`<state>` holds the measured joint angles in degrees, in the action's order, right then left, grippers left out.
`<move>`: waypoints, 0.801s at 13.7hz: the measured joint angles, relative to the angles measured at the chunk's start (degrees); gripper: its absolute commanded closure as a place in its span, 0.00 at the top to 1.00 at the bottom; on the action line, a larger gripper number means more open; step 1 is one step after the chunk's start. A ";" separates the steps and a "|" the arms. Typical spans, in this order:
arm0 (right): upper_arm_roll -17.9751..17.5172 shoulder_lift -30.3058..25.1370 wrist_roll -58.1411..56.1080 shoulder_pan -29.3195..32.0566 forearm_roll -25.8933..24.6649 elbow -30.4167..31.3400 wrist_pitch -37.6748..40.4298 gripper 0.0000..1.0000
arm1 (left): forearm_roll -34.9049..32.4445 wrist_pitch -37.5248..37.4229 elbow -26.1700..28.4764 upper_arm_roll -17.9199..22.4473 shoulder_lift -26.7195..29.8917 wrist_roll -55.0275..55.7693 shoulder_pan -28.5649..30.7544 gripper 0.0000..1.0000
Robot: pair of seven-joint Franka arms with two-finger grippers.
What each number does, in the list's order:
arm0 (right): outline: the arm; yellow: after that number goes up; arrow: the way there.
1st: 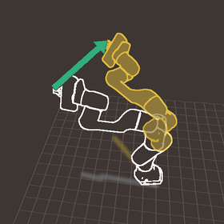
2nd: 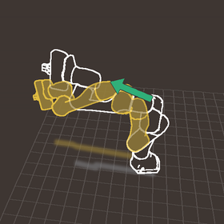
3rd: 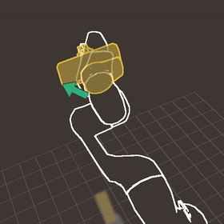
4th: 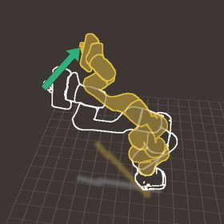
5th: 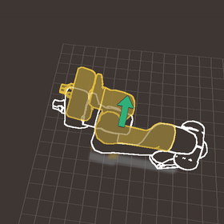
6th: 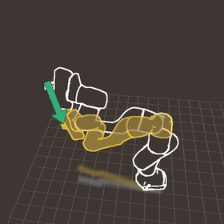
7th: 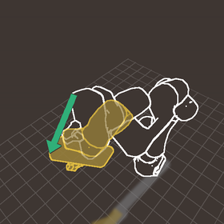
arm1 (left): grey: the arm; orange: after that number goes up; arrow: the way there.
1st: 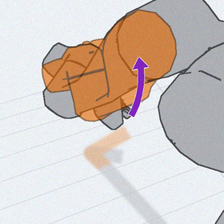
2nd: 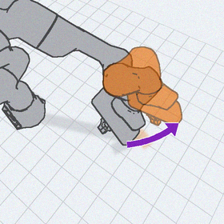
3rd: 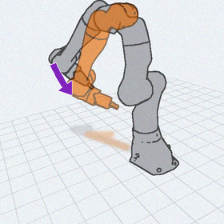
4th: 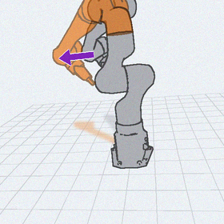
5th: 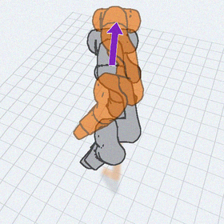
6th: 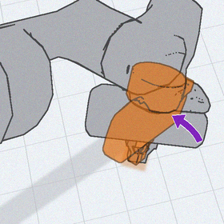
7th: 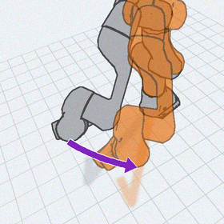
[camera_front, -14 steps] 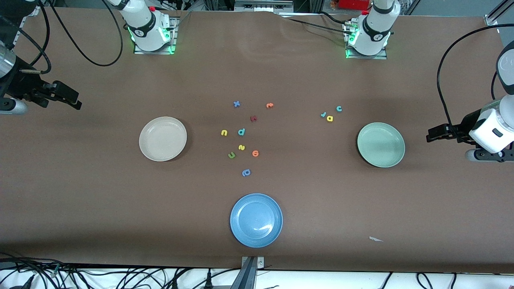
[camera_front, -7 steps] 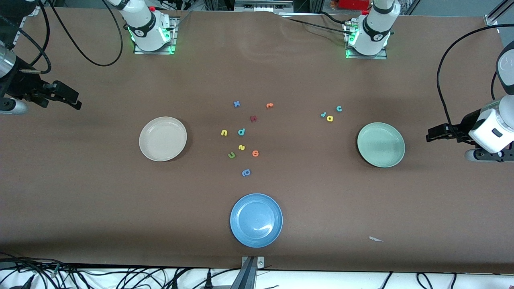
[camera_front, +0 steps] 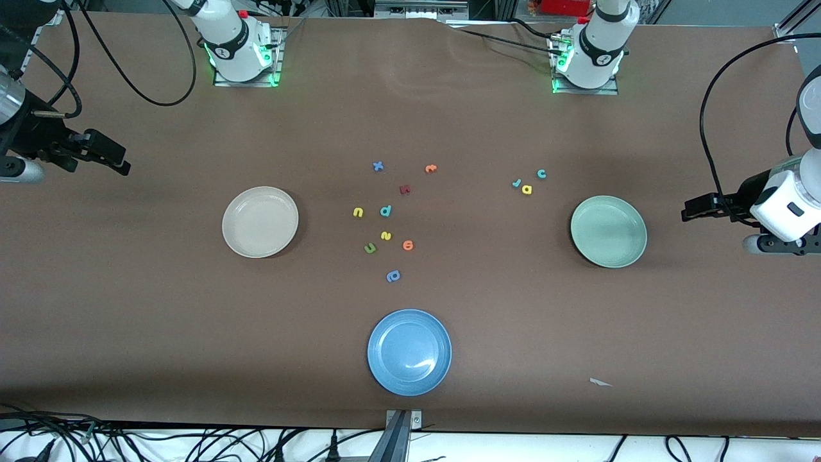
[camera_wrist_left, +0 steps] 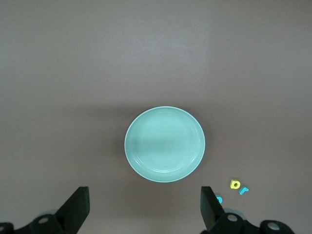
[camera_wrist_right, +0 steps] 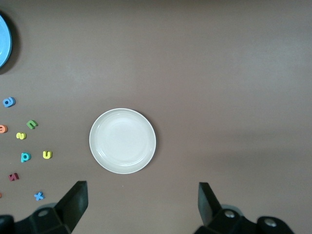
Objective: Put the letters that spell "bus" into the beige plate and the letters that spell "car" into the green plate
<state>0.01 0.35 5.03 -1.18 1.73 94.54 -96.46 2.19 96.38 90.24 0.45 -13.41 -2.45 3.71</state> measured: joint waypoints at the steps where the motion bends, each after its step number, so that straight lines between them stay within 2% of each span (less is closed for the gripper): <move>1: 0.00 0.01 0.00 0.00 0.00 0.00 0.13 1.00 | 0.08 -0.13 0.03 -0.10 -0.01 1.33 -0.01 1.00; 4: -0.07 0.06 0.00 -0.71 -0.01 0.00 0.85 1.00 | 0.47 -0.68 1.15 -2.10 -0.05 6.62 -0.10 1.00; 7: -0.23 0.41 0.08 -2.16 -0.03 0.04 1.33 1.00 | 0.48 0.06 5.08 -5.77 -0.39 12.71 -0.25 1.00; 11: -0.38 3.16 3.47 -4.62 -0.02 0.56 1.41 1.00 | 0.48 10.76 14.79 -10.15 -0.83 22.56 -0.38 1.00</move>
<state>-0.37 3.51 8.50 -5.80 1.70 95.10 -95.05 2.68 107.14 105.03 -9.70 -14.25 20.12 3.33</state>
